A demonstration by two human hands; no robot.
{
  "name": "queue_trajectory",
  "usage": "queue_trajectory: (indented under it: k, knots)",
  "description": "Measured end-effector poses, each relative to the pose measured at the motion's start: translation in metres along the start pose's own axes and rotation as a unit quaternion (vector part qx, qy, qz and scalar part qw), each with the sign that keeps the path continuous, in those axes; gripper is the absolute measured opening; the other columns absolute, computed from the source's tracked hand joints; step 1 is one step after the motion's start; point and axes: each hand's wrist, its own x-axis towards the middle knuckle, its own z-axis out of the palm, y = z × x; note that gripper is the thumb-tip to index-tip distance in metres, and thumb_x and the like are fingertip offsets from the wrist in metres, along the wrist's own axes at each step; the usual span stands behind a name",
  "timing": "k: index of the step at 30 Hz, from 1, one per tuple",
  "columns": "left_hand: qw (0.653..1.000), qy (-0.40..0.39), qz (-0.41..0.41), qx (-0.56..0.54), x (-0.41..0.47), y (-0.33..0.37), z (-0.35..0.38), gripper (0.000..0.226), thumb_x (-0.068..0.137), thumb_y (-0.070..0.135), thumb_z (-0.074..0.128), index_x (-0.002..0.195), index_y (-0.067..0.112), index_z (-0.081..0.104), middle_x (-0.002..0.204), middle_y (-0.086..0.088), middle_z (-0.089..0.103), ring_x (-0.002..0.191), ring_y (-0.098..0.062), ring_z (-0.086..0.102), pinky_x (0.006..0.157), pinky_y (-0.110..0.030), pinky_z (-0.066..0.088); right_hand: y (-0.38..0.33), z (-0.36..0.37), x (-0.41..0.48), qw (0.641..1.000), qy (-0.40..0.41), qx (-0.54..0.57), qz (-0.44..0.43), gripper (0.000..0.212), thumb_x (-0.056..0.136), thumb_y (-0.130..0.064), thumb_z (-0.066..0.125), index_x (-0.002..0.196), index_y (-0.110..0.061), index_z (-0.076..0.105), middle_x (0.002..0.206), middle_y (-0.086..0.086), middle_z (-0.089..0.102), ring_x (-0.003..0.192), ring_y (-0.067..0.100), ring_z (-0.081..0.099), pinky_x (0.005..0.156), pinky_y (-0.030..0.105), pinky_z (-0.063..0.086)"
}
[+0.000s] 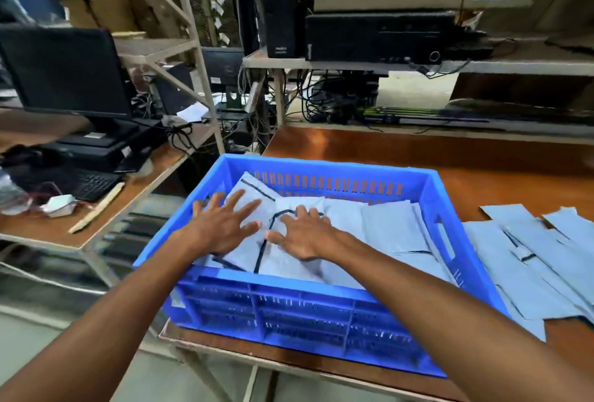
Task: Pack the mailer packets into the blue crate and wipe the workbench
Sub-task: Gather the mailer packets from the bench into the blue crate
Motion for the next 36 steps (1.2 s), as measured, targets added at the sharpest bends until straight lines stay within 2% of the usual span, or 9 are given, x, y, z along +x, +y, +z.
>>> queue_trajectory:
  k: [2,5,10,14,17,21,26,29,36]
  knots:
    - [0.998,-0.039,0.037,0.017,0.01,-0.011,0.001,0.058,0.097,0.066,0.016,0.15,0.053,-0.003,0.163,0.016,-0.008,0.152,-0.022,-0.001,0.117,-0.058,0.006,0.005,0.0,0.008,0.999,0.022,-0.043,-0.003,0.081,0.092,-0.073,0.02,0.156,-0.023,0.013,0.163,0.015,0.001,0.148,0.039,0.005,0.116,0.057,0.01]
    - [0.992,-0.114,0.048,-0.012,0.02,-0.021,0.003,0.058,0.1,0.06,0.013,0.151,0.047,-0.011,0.163,0.012,-0.01,0.152,-0.019,-0.003,0.12,-0.052,-0.003,0.006,0.02,0.023,0.994,-0.091,-0.061,0.03,0.085,0.088,-0.079,0.011,0.154,-0.031,-0.011,0.16,0.008,-0.024,0.148,0.038,-0.016,0.117,0.057,-0.006]
    - [0.983,-0.161,0.029,-0.078,0.011,-0.006,0.003,0.068,0.102,0.057,0.02,0.154,0.032,-0.014,0.163,0.004,-0.014,0.151,-0.018,-0.007,0.12,-0.038,-0.002,0.008,0.031,0.031,0.989,-0.137,-0.043,0.034,0.086,0.086,-0.081,0.01,0.151,-0.034,-0.019,0.157,0.009,-0.03,0.145,0.04,-0.023,0.116,0.057,-0.011]
    - [0.992,-0.115,0.008,-0.057,0.008,-0.013,0.005,0.073,0.098,0.063,0.022,0.156,0.03,-0.01,0.164,0.002,-0.011,0.151,-0.021,-0.006,0.121,-0.043,0.002,0.021,0.012,0.022,0.997,-0.072,0.013,0.009,0.082,0.091,-0.076,0.016,0.156,-0.029,0.0,0.163,0.014,-0.009,0.149,0.038,-0.008,0.117,0.058,-0.004]
    - [0.997,0.012,0.014,-0.07,0.013,0.007,-0.013,0.077,0.095,0.066,0.026,0.157,0.024,0.007,0.165,-0.008,0.005,0.151,-0.027,0.007,0.12,-0.05,0.015,0.046,-0.024,0.001,0.995,0.095,0.03,-0.026,0.056,0.096,-0.052,0.043,0.142,-0.019,0.04,0.149,0.012,0.039,0.139,0.034,0.033,0.113,0.056,0.016]
    - [0.955,0.199,0.155,-0.158,0.013,0.106,-0.066,0.07,0.095,0.06,0.033,0.146,0.012,0.038,0.146,-0.014,0.044,0.133,-0.031,0.042,0.11,-0.042,0.034,0.113,-0.084,-0.057,0.956,0.287,0.041,-0.053,0.034,0.088,-0.028,0.052,0.121,-0.021,0.059,0.126,0.003,0.064,0.119,0.025,0.056,0.104,0.042,0.034]
    - [0.904,0.227,0.298,-0.208,0.0,0.289,-0.096,0.057,0.093,0.043,0.052,0.14,0.012,0.045,0.134,-0.014,0.051,0.123,-0.032,0.048,0.104,-0.042,0.039,0.249,-0.095,-0.148,0.919,0.373,0.119,0.043,0.032,0.082,-0.031,0.049,0.107,-0.022,0.068,0.104,0.001,0.073,0.099,0.023,0.067,0.089,0.039,0.052]
    - [0.904,0.197,0.326,-0.194,-0.02,0.396,-0.081,0.053,0.093,0.037,0.054,0.139,0.012,0.046,0.134,-0.016,0.05,0.121,-0.036,0.049,0.1,-0.044,0.042,0.328,-0.06,-0.207,0.921,0.342,0.121,0.14,0.021,0.086,-0.021,0.057,0.1,-0.019,0.071,0.1,0.002,0.074,0.094,0.023,0.068,0.078,0.024,0.048]
    - [0.967,0.029,0.194,-0.161,-0.031,0.509,0.023,0.051,0.096,0.034,0.043,0.144,0.017,0.039,0.146,-0.01,0.041,0.135,-0.032,0.037,0.108,-0.047,0.032,0.428,0.074,-0.279,0.937,0.203,0.177,0.224,0.035,0.083,-0.017,0.052,0.114,-0.022,0.068,0.12,0.001,0.069,0.113,0.023,0.062,0.094,0.036,0.049]
